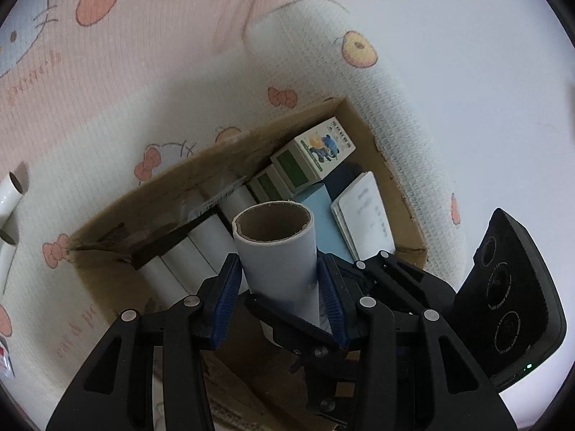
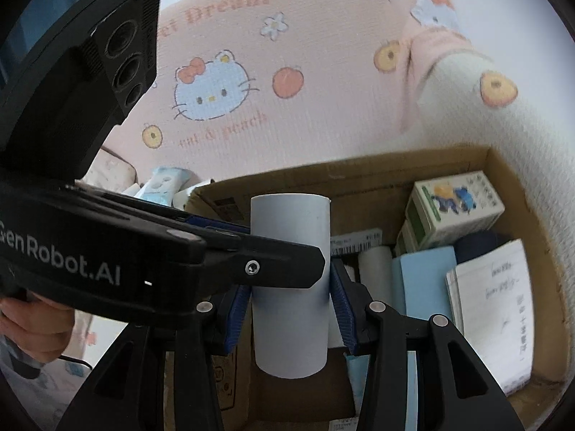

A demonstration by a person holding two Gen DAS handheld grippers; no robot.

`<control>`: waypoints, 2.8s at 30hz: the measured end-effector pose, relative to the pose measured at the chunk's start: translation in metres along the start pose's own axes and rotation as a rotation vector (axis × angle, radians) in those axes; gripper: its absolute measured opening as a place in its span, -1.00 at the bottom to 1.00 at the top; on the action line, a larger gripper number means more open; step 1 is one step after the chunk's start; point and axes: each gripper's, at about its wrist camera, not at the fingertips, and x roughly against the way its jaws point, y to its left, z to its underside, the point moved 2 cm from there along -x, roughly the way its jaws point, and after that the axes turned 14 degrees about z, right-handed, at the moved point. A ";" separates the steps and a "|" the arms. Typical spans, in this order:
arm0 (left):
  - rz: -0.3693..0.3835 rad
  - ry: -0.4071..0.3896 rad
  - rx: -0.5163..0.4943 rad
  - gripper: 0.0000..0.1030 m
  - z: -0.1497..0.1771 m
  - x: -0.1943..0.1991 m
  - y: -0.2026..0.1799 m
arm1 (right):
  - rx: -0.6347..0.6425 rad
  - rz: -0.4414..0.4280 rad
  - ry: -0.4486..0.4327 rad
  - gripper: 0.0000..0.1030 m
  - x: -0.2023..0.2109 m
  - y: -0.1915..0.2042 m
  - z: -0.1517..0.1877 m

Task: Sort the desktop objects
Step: 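Lower the tube into the box beside the standing tubes, open right gripper, then withdraw the right tool from the box back toward the tube pile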

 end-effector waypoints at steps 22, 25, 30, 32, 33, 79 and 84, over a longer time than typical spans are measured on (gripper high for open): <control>-0.075 0.082 0.255 -0.07 -0.001 -0.045 0.037 | -0.071 -0.001 0.302 -0.22 -0.059 -0.020 0.004; -0.031 0.097 0.337 -0.09 -0.003 -0.050 0.046 | -0.047 0.029 0.327 -0.21 -0.062 -0.021 0.005; -0.019 0.113 0.348 -0.09 -0.004 -0.059 0.041 | -0.066 0.058 0.357 -0.21 -0.061 -0.031 0.006; -0.043 0.119 0.346 -0.09 -0.003 -0.061 0.039 | -0.076 0.058 0.366 -0.21 -0.059 -0.035 0.009; -0.067 0.116 0.344 -0.09 -0.003 -0.062 0.041 | -0.080 0.048 0.363 -0.21 -0.056 -0.036 0.009; -0.127 -0.057 0.290 -0.84 0.017 -0.009 0.024 | 0.163 0.377 0.238 -0.20 0.014 -0.020 0.021; -0.211 -0.159 0.081 -0.84 0.024 0.027 0.005 | 0.089 0.370 0.162 -0.21 0.027 -0.011 0.029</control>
